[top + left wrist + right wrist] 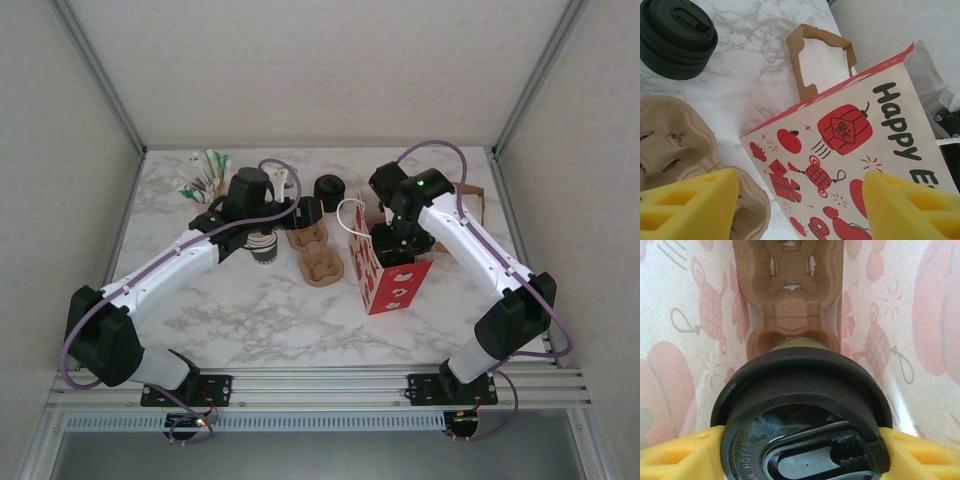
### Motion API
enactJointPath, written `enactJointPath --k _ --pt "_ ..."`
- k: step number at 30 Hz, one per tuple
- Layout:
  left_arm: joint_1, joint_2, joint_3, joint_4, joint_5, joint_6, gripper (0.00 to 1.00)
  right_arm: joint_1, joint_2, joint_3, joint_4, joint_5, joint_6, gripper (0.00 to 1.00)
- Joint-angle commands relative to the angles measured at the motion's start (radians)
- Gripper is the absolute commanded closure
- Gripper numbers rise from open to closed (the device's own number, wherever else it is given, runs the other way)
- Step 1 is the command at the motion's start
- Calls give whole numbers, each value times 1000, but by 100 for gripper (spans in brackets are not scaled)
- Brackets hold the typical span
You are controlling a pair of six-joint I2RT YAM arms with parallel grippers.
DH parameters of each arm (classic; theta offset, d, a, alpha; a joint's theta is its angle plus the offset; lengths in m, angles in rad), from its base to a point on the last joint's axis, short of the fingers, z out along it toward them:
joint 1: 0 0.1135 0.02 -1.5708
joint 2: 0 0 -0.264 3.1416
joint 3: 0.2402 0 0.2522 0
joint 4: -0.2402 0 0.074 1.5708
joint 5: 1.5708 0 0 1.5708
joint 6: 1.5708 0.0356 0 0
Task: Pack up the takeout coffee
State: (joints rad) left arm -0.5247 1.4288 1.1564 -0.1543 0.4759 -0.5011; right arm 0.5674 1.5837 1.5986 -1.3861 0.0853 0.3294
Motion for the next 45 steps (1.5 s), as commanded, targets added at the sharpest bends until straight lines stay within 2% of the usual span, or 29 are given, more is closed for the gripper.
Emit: enactJointPath --k 1,36,45 --pt "-9 1 3 20 17 -2 34 7 -21 -12 1 16 17 29" --pt "-11 9 14 11 20 5 34 9 -15 -45 53 13 13 29" --pt "-10 11 19 9 21 7 34 9 27 -33 9 -8 36 29"
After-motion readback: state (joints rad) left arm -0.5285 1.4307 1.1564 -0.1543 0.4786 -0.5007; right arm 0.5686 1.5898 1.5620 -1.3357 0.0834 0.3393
